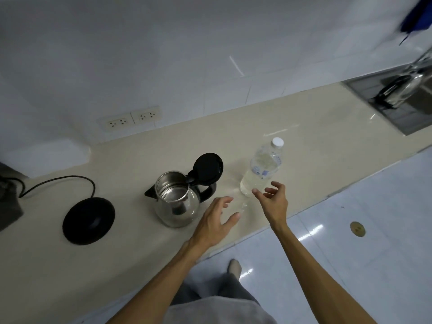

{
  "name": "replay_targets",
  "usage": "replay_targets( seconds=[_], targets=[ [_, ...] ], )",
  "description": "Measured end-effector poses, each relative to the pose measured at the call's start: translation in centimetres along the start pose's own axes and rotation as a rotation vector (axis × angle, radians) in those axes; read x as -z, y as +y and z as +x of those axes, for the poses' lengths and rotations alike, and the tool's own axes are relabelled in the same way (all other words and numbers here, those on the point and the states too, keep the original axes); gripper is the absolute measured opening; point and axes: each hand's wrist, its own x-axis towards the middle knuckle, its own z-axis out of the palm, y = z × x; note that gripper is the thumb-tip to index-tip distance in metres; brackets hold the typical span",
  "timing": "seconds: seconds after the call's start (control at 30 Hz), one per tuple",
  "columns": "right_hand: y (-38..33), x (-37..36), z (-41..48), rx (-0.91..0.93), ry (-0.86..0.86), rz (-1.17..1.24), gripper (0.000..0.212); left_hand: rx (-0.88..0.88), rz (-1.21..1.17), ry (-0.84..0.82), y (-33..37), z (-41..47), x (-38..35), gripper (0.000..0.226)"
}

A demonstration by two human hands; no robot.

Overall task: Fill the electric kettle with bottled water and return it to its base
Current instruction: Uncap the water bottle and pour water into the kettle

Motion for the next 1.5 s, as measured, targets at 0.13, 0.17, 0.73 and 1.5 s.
replay_targets(
  seconds=[0.13, 0.17, 0.73, 1.5],
  targets=[
    [-0.3, 0.2, 2.8, 0.097, -0.112, -0.019, 0.095, -0.052, -0.065, 0.000, 4.2, 3.7, -2.0, 0.064],
    [-0.4, 0.4, 3.6, 0.134, -0.140, -0.006, 0.093, -0.062, -0.080, 0.015, 5.1, 4.7, -2.5, 0.064],
    [-9.8, 9.5, 9.5, 0.696, -0.313, -0.137, 0.040, 0.050, -0.094, 0.205, 3.3, 13.7, -7.5, 0.090],
    [-21.4, 10.0, 11.1, 1.079, -0.731, -1.026, 0.057, 0.081, -0.054, 0.348, 1.8, 14.9, -10.3, 0.078]
  ],
)
